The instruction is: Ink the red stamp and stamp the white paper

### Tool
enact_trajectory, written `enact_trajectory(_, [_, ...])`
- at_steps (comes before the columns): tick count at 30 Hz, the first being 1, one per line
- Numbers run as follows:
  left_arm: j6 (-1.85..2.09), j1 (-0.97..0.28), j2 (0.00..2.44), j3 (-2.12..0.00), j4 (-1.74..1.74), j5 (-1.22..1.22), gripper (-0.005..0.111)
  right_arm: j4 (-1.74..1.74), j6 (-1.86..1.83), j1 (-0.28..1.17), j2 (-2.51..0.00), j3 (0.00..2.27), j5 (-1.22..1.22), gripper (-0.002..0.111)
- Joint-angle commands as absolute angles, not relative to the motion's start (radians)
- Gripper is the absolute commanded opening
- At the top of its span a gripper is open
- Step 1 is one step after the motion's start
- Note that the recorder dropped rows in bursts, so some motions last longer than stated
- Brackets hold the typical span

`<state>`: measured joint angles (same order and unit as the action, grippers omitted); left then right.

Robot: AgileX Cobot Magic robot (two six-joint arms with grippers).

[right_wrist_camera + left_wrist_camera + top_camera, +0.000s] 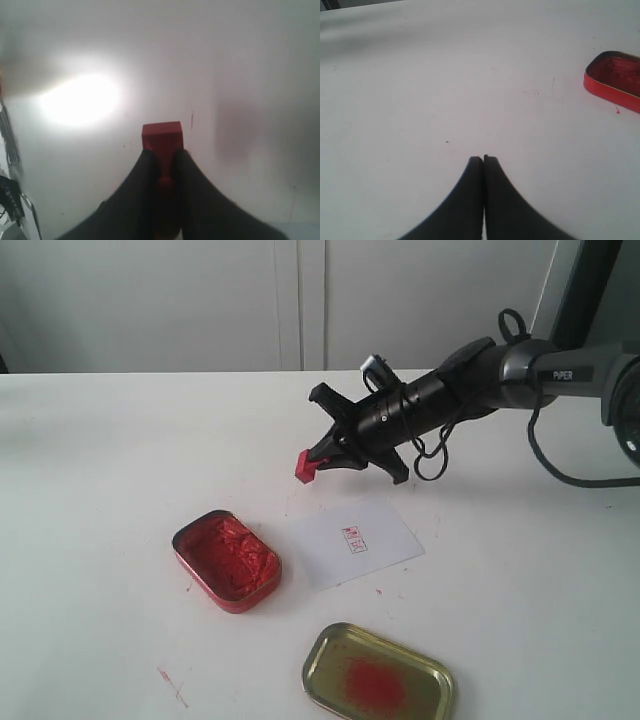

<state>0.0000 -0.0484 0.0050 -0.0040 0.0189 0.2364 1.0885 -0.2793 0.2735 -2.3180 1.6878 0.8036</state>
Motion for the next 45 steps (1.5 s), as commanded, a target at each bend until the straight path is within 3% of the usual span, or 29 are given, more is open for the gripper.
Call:
enact_trajectory(1, [0.0, -0.047, 0.0, 0.0, 0.024, 0.232, 0.0, 1.16, -0.308, 0.267, -2.346, 1.685, 0.799, 0.0])
enact_trajectory(24, [0.0, -0.047, 0.0, 0.0, 0.024, 0.232, 0.0, 1.012, -0.198, 0.267, -2.35, 1.685, 0.777, 0.001])
enact_trajectory(26, [0.0, -0.047, 0.0, 0.0, 0.024, 0.232, 0.0, 1.012, -0.195, 0.267, -2.35, 1.685, 0.775, 0.007])
enact_trajectory(30, [0.0, -0.047, 0.0, 0.0, 0.024, 0.232, 0.0, 1.014, -0.195, 0.267, -2.348, 1.685, 0.767, 0.031])
enact_trajectory(35, [0.0, -0.047, 0.0, 0.0, 0.024, 0.232, 0.0, 1.012, -0.173, 0.264, -2.316, 1.685, 0.715, 0.045])
enact_trajectory(45, [0.0, -0.047, 0.0, 0.0, 0.024, 0.232, 0.0, 0.748, 0.039, 0.239, -2.265, 1.685, 0.676, 0.047])
